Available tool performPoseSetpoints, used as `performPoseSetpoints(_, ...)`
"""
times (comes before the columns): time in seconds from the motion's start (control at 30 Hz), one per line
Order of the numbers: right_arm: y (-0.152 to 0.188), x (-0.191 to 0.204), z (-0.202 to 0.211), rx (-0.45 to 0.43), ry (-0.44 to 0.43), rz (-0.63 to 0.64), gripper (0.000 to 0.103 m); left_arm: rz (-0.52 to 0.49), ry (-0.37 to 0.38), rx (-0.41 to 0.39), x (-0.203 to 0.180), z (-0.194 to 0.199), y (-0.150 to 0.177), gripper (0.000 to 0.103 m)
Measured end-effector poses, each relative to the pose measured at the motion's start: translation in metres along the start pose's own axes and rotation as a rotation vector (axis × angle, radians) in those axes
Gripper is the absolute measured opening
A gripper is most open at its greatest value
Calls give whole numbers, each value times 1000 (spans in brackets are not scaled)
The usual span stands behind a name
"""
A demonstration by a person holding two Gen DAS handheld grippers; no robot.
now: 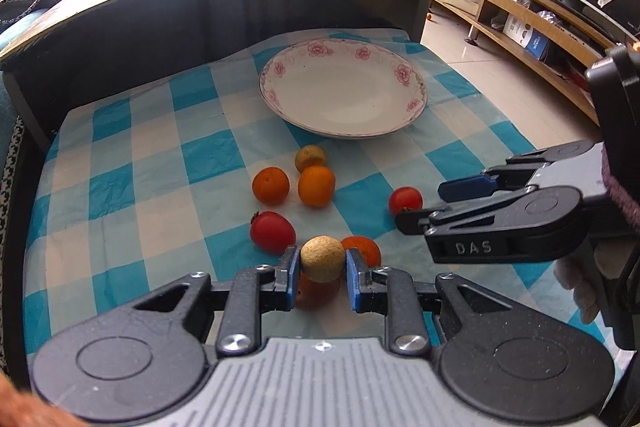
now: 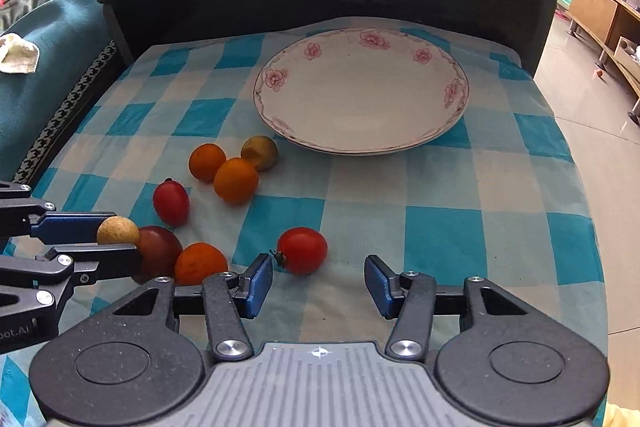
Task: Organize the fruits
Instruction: 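Carry the brown fruit with the left gripper while the right gripper grasps a red cherry tomato, then lower both fruits into the white plate and open both grippers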
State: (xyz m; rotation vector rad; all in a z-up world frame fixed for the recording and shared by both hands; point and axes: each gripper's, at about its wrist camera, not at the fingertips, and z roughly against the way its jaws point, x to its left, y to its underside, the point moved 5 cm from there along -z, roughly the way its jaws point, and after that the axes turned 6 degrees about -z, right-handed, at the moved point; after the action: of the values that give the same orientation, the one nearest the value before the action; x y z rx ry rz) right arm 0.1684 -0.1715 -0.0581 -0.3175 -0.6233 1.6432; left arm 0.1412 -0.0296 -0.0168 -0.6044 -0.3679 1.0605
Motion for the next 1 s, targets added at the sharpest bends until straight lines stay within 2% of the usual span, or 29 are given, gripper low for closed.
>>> performPoseSetpoints(0.1, -2, 4, -5, 3, -30, 19, 44, 4, 5, -3, 1, -1, -1, 33)
performPoseSetpoints(0.27, -4, 6, -11, 0, -24, 38, 40, 12, 21, 9, 3, -6, -1, 33)
performPoseSetpoints(0.43, -3, 5, -8, 2, -20, 41, 23, 0, 16, 11, 2, -10, -3, 33)
performPoseSetpoints(0.6, -3, 8, -4, 7, 19, 73, 23, -3, 0, 4, 1, -15, -12, 33)
performPoseSetpoints(1.0, -44, -16, 19, -90, 33, -37, 23, -20, -32, -69, -6, -38, -70, 33)
